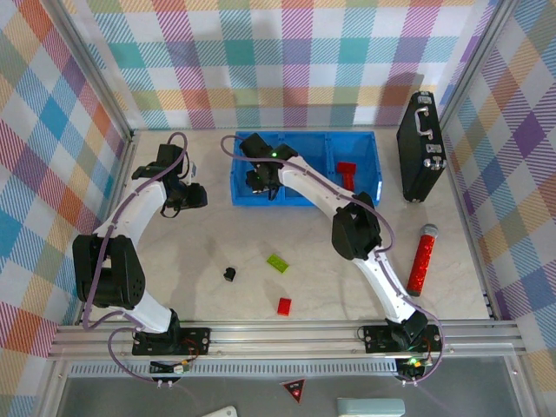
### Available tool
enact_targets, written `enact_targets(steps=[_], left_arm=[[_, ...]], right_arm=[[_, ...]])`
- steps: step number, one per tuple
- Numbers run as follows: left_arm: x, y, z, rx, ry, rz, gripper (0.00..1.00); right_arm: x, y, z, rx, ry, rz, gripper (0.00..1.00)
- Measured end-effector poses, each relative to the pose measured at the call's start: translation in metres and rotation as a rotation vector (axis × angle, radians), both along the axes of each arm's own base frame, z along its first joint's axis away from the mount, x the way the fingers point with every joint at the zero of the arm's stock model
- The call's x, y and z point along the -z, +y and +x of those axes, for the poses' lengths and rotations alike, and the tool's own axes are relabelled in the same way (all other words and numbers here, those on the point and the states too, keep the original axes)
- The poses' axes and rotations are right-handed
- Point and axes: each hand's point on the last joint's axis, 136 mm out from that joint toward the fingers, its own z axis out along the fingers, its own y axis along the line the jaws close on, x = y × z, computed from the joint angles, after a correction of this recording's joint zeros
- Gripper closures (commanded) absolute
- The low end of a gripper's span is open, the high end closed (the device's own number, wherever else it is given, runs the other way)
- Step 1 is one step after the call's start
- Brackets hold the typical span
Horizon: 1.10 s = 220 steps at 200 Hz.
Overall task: Sort the legos into containers by color
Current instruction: Place the lego in the container.
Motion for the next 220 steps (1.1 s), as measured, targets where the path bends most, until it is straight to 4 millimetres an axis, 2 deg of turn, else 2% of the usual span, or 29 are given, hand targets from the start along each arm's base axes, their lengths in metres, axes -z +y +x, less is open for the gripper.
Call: enact_targets(steps=[51, 93, 120, 170, 220], left_arm=[[-0.003, 0.002, -0.001, -0.005, -0.013, 0.01, 0.61], [-0.034, 0.018, -0.006, -0.042, -0.119, 0.083, 0.62], [-0.05, 0.023, -0.006, -0.057, -0.177, 0.109, 0.61], [-0.048, 0.017, -0.003, -0.039, -0.182, 0.076, 0.61], [-0.044, 0.01, -0.003, -0.021, -0.168, 0.044, 0.61]], right_arm=[[0.015, -0.002, 0.006, -0.008, 0.0, -0.028, 0.71], [0.026, -0.003, 0.006, -0.011, 0.013, -0.043, 0.71], [0.025, -0.002, 0.006, -0.017, 0.011, -0.045, 0.63], [0.024, -0.005, 0.008, -0.022, -0.002, -0.061, 0.54], [0.024, -0.007, 0.008, -0.023, -0.004, -0.071, 0.53]])
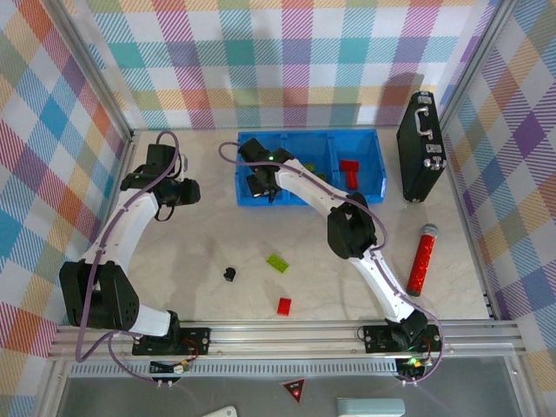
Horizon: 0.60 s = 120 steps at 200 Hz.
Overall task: Sort the legos into containers by color
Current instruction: Place the lego in the container, then pick up the lego from the middle-left of the table.
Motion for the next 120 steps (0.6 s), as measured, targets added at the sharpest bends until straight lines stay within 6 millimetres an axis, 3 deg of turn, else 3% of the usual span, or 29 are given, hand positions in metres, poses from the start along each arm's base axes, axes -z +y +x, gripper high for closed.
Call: enact_targets(steps=[34, 120], left_arm=[[0.007, -0.005, 0.001, 0.014, 0.02, -0.008, 0.6], [0.03, -0.04, -0.008, 0.11, 0.123, -0.021, 0.58]], right_arm=[[-0.013, -0.004, -0.004, 0.0, -0.002, 0.002, 0.53], [-0.094, -0.045, -0.045, 0.001, -0.04, 0.054, 0.53]])
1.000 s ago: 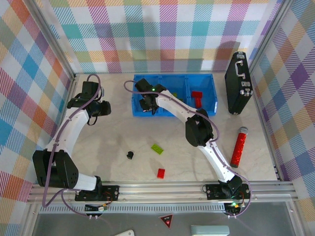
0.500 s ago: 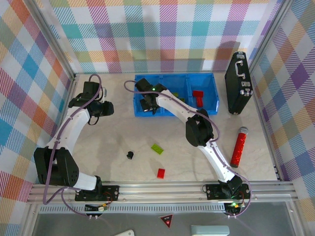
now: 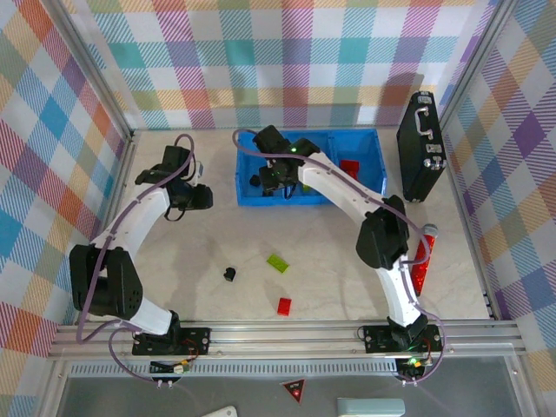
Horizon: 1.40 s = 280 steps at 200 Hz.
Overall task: Sort the legos into containers by color
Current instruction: Pick up the lego from the middle-left of the table.
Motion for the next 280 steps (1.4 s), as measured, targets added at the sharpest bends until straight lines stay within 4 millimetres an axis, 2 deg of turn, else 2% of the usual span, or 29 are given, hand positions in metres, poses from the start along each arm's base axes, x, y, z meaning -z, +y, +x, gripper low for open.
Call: enact_targets(steps=[40, 71, 113, 146, 165, 210, 280], left_arm=[[-0.006, -0.038, -0.011, 0.084, 0.026, -0.008, 0.57], [-0.001, -0.067, -0.03, 0.129, 0.066, -0.008, 0.55], [0.026, -0.09, -0.065, 0.153, 0.151, 0.028, 0.52], [0.055, -0.091, -0.099, 0.139, 0.236, 0.065, 0.51], [0.066, -0.088, -0.112, 0.122, 0.268, 0.079, 0.5], [0.087, -0.075, -0.135, 0.063, 0.329, 0.09, 0.47], [0.105, -0.076, -0.148, 0.058, 0.373, 0.058, 0.46]], right_arm=[[-0.004, -0.029, -0.031, 0.0, 0.024, -0.004, 0.53], [0.0, -0.055, -0.054, 0.017, 0.045, -0.009, 0.53], [0.0, -0.098, -0.074, 0.082, 0.051, 0.015, 0.52], [0.01, -0.125, -0.085, 0.127, 0.065, 0.017, 0.52], [0.019, -0.134, -0.091, 0.145, 0.084, 0.013, 0.52], [0.036, -0.14, -0.104, 0.154, 0.123, 0.01, 0.52], [0.036, -0.142, -0.109, 0.173, 0.126, 0.032, 0.52]])
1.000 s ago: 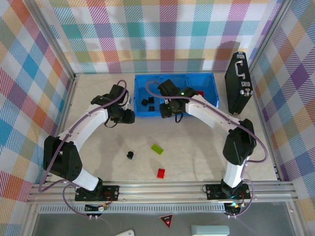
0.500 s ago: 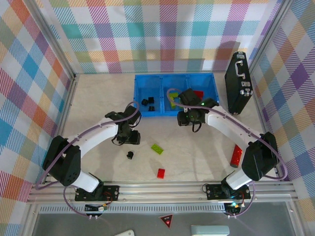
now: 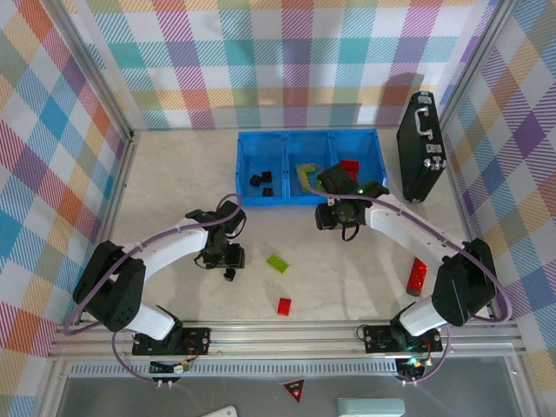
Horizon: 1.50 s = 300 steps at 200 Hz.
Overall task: Sort the legos into containers by color
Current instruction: Pick up the lego from the middle-left of the table.
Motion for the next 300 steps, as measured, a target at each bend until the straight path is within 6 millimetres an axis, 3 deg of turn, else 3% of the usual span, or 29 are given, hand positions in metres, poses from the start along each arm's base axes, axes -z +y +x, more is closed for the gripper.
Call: enact_targets(steps=[76, 171, 221, 300], left_arm=[[0.013, -0.008, -0.02, 0.002, 0.061, -0.042, 0.51], [0.018, -0.023, -0.03, 0.027, 0.069, -0.035, 0.61], [0.021, -0.023, -0.03, 0.023, 0.078, -0.013, 0.68], [0.007, -0.036, -0.011, 0.033, 0.02, -0.025, 0.71]], right_arm=[[-0.003, -0.002, -0.006, 0.018, 0.001, 0.022, 0.52], [-0.001, -0.006, -0.013, 0.025, 0.009, 0.031, 0.53], [0.001, -0.007, -0.014, 0.032, 0.014, 0.031, 0.53], [0.0, -0.008, -0.016, 0.034, 0.01, 0.032, 0.53]])
